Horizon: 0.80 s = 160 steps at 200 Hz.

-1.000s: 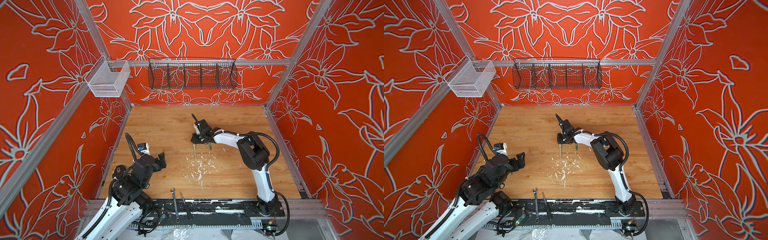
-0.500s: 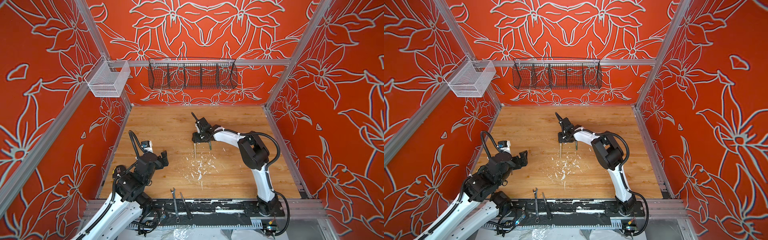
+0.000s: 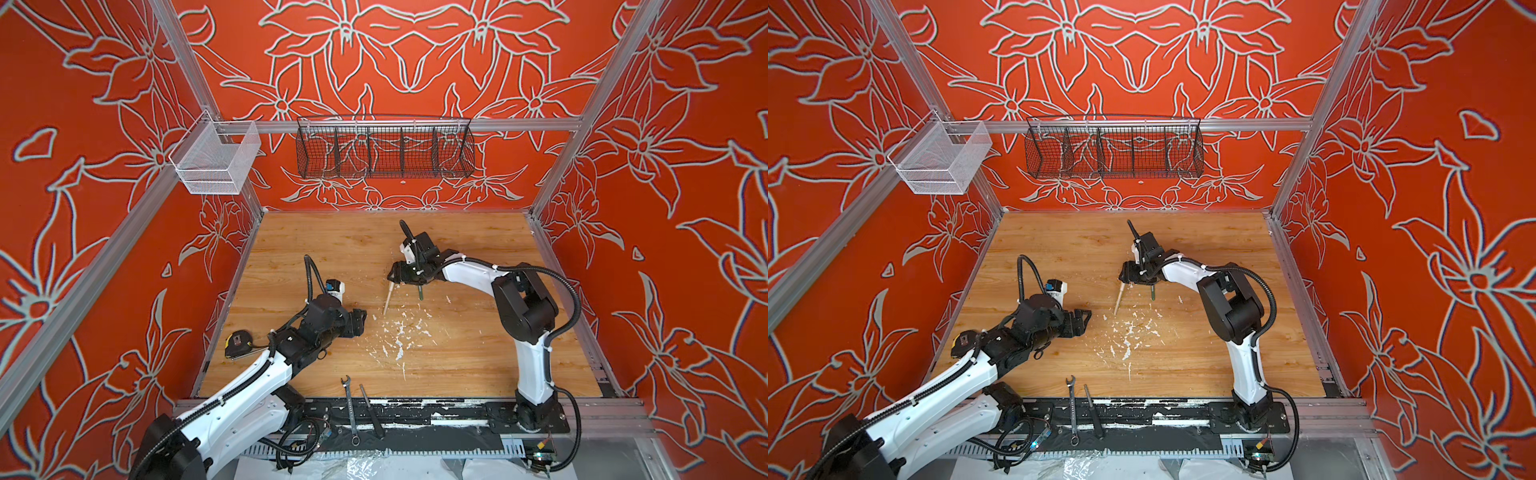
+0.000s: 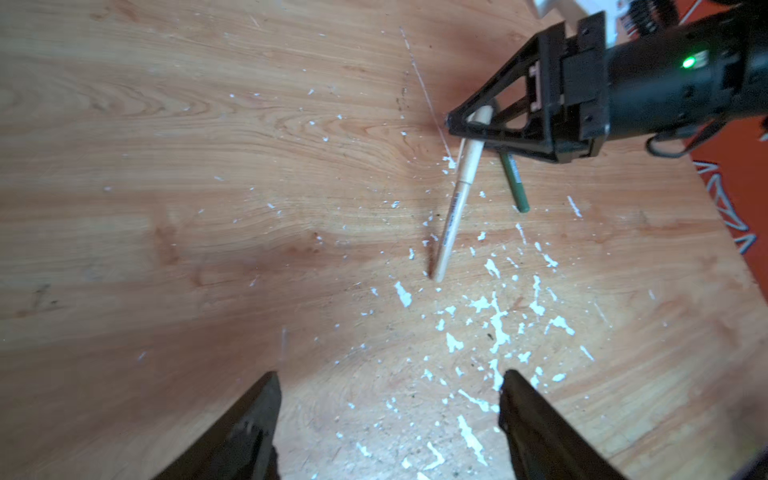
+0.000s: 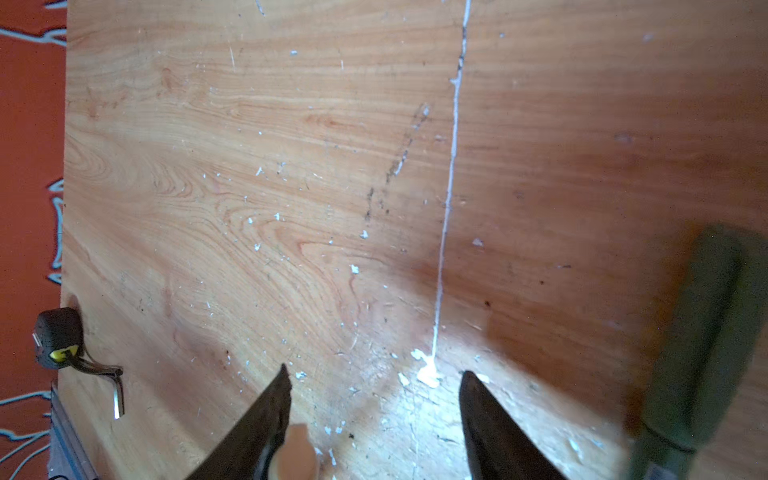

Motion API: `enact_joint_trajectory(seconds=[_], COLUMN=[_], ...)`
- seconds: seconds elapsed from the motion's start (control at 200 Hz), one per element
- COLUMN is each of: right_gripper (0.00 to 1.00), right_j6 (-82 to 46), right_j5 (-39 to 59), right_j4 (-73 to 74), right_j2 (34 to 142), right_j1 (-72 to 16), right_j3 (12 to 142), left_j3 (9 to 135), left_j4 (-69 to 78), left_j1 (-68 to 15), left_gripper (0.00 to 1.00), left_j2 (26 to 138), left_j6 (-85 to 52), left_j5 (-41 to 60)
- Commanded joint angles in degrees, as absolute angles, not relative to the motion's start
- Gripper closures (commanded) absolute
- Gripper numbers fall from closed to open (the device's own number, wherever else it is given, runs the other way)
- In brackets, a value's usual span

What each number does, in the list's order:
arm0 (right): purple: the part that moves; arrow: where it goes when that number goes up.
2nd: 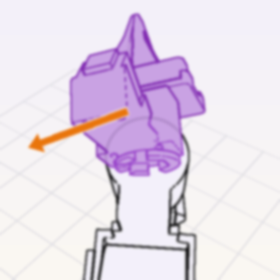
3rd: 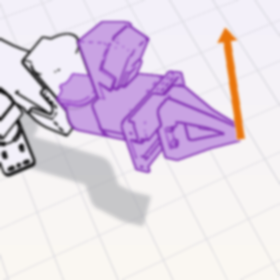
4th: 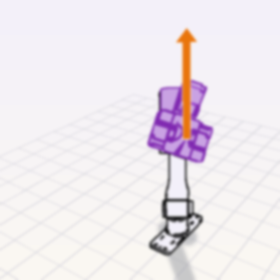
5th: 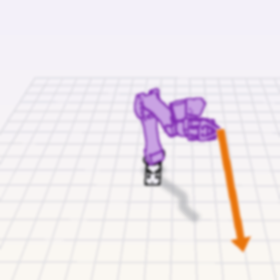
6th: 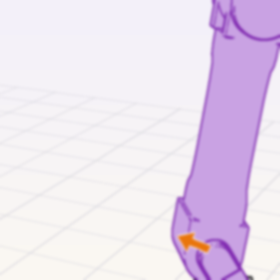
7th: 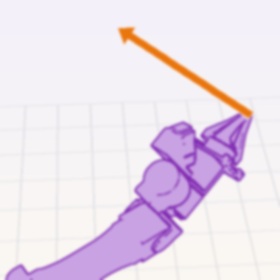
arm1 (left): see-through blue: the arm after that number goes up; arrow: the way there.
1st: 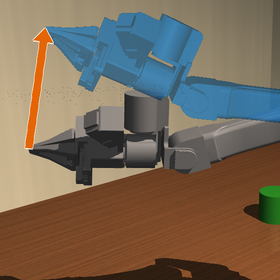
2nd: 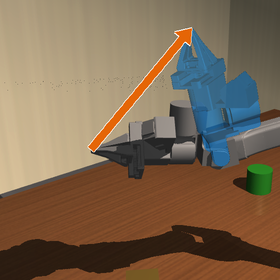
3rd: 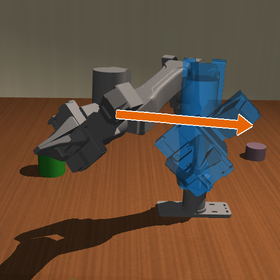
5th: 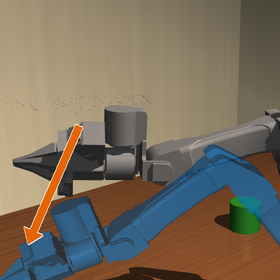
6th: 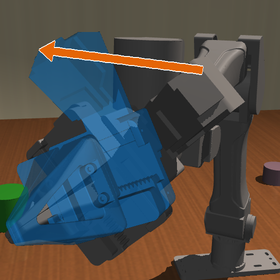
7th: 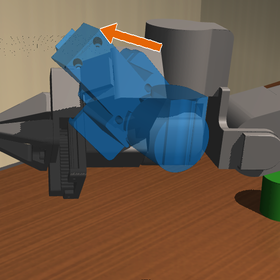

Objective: Insert the pens into the pen caps

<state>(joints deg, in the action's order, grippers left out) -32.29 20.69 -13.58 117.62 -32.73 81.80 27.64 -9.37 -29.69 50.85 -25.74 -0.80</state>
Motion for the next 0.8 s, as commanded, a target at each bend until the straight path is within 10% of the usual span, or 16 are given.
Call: enact_joint_trajectory(seconds=[0.0, 0.32, 0.796], right_gripper=[0.35, 0.35, 0.34], right_j6=[-33.2, -33.2, -32.7], right_j5=[24.0, 27.2, 30.5], right_j4=[-11.7, -9.1, -7.3], right_j2=[115.3, 114.7, 111.1], right_j1=[-33.0, -33.3, -33.3], right_j3=[80.5, 79.1, 75.6], left_j3=[28.4, 36.3, 42.2], left_j4=[-0.1, 2.3, 4.4], left_j1=[-30.2, -32.3, -33.0], left_gripper=[0.12, 0.15, 0.51], left_j2=[54.3, 72.8, 88.2], left_j6=[-23.4, -19.4, -20.1], left_j5=[4.8, 7.7, 5.9])
